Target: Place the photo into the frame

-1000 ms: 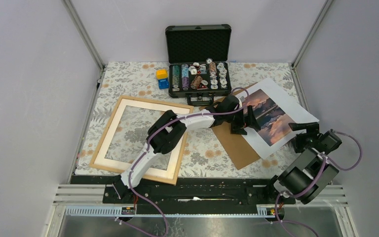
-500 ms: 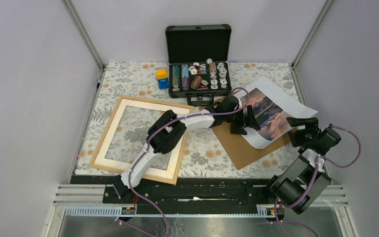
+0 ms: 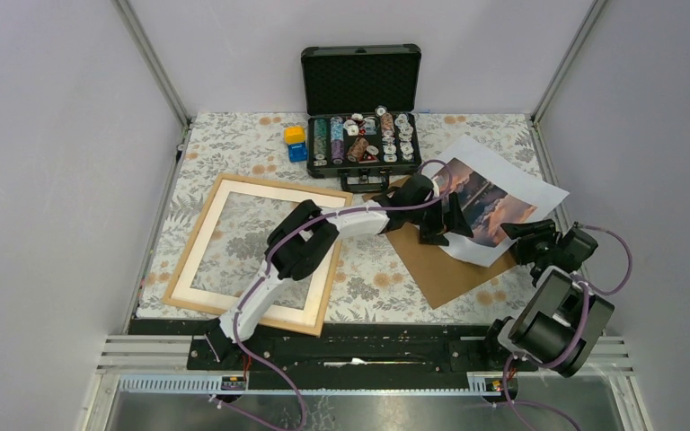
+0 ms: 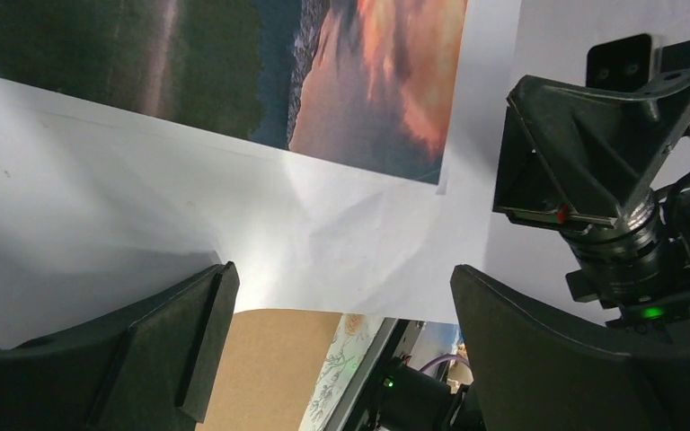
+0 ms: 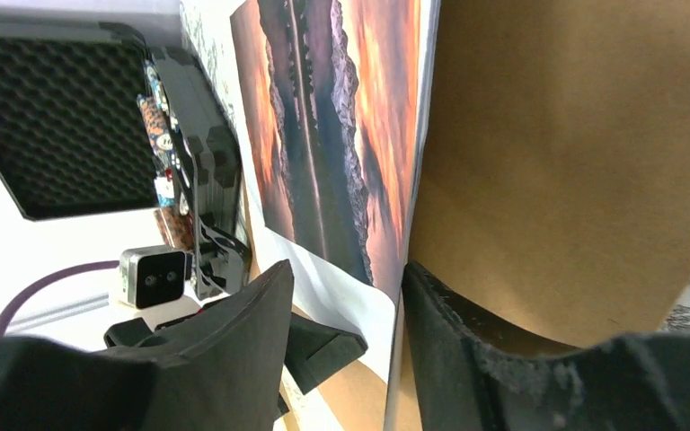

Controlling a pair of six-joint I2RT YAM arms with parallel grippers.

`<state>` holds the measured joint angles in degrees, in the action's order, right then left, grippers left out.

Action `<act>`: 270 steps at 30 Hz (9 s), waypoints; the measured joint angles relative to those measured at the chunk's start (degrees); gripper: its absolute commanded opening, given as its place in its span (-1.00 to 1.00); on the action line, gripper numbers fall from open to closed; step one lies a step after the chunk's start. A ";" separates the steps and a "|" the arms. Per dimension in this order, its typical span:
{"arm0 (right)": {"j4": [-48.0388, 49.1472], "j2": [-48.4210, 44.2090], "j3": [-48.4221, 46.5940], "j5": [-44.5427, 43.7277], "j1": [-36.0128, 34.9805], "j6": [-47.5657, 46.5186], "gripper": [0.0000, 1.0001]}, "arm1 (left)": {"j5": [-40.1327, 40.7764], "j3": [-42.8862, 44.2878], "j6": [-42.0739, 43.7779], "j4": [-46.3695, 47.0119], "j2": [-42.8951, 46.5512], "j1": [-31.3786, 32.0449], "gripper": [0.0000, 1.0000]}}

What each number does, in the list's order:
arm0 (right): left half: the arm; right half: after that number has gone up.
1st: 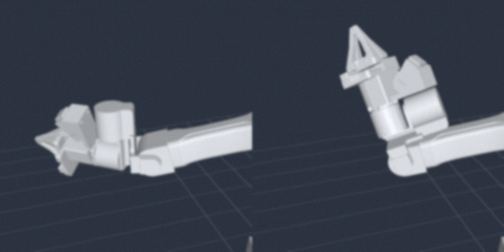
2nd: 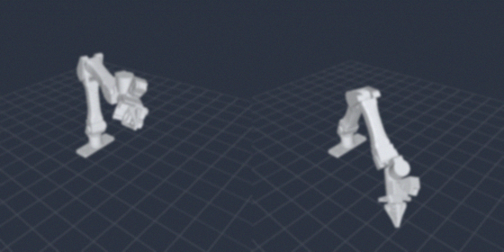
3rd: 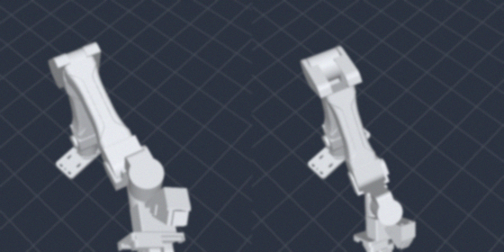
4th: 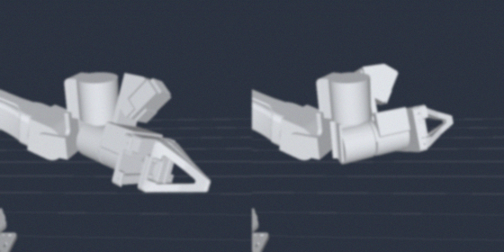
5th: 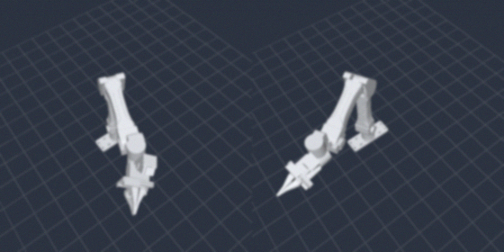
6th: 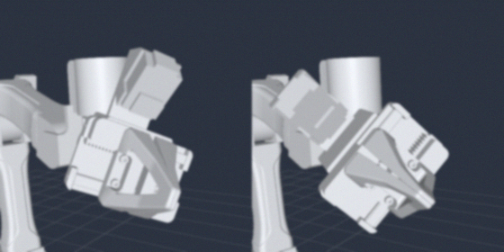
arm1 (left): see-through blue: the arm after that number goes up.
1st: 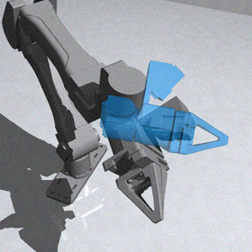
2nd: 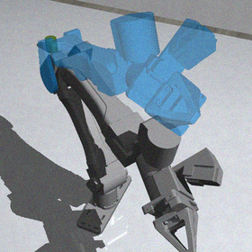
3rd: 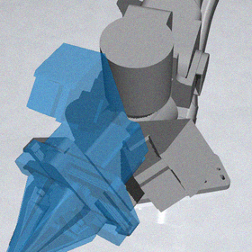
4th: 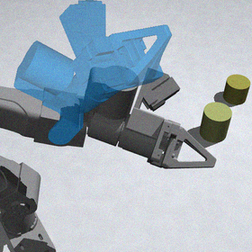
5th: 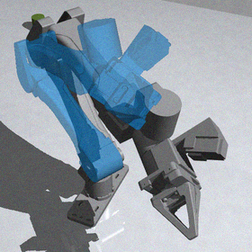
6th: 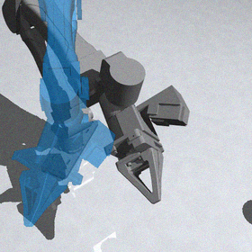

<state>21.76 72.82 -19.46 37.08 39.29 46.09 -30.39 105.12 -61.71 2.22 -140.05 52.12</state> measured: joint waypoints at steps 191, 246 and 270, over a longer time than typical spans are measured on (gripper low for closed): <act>-22.75 29.03 -52.74 2.16 -94.44 -135.12 -0.40 | 58.73 -12.00 43.30 -26.12 98.25 -8.31 0.98; 40.06 37.35 -8.46 -20.81 -79.97 30.99 -0.88 | 53.64 -23.65 39.39 -22.38 88.04 -8.31 0.98; 26.91 44.70 -31.45 3.34 -71.97 12.83 -0.39 | 53.42 -24.72 39.32 -22.23 88.78 -8.31 0.97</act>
<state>48.66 117.51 -50.92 40.42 -32.69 58.92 23.03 80.40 -22.39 -20.01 -51.27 43.81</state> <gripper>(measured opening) 0.156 0.987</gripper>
